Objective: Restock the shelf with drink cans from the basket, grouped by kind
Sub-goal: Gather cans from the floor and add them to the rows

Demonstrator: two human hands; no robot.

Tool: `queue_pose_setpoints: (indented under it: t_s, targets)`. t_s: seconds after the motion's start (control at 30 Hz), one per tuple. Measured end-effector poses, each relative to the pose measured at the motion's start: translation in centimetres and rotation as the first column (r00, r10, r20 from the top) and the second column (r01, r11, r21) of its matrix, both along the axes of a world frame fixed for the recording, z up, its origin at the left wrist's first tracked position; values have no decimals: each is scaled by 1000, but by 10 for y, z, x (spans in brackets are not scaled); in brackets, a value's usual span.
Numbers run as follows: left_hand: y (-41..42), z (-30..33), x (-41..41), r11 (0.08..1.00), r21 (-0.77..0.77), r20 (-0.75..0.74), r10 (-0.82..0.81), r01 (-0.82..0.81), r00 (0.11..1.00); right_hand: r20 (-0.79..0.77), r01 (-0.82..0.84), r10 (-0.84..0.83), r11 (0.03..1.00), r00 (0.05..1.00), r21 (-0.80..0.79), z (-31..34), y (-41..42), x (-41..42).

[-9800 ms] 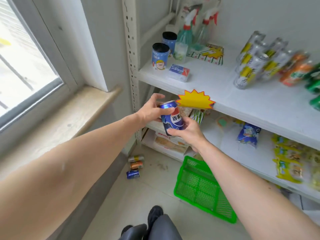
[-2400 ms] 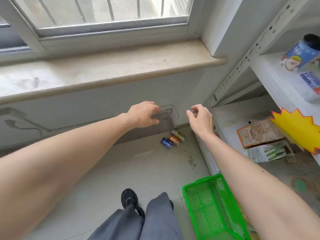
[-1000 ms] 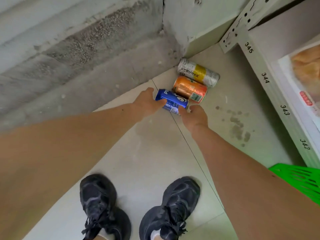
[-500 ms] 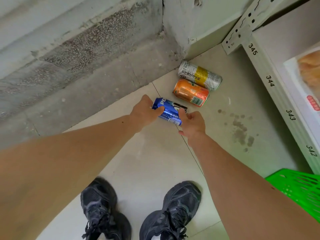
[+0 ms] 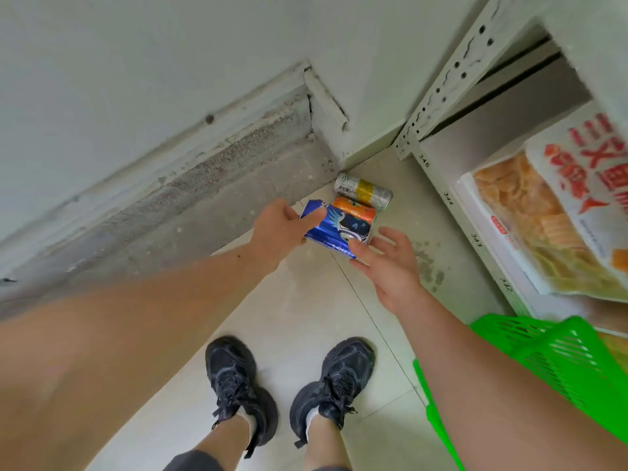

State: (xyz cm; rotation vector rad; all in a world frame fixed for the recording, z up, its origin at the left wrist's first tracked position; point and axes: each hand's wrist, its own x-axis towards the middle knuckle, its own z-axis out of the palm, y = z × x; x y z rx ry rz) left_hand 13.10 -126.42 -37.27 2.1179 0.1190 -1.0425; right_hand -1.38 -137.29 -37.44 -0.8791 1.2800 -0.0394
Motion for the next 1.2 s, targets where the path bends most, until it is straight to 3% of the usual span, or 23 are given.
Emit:
queue_pose_setpoints:
  t_s: [0.23,0.43,0.57,0.73,0.87,1.0,1.1,1.2]
  targets:
    - [-30,153,-5,985,-135,-135,93,-111,987,117,-50,55,998,992,-43,146,-18,-10]
    - [-49,294,-13,963,-266,-86,-61,36,994,271,23,-22,1000,962,-3,275,-34,-25]
    - [-58,375,-21,927,-355,-38,-142,120,989,285,-38,47,999,957,-35,348,-42,-41]
    - [-73,457,-48,872,-453,9,-201,183,980,207,-188,237,955,949,-229,432,-39,-52]
    - [-88,519,-75,818,-535,66,-206,209,976,92,-153,225,860,970,-487,493,-35,-65]
    - [-100,567,-87,744,-602,105,-285,289,953,55,-105,176,781,983,-616,541,-35,-83]
    - [-106,602,-92,690,-633,146,-340,352,929,85,-50,143,744,986,-666,574,-32,-97]
    - [-112,630,-97,630,-669,164,-393,395,905,232,76,91,781,968,-620,599,-30,-105]
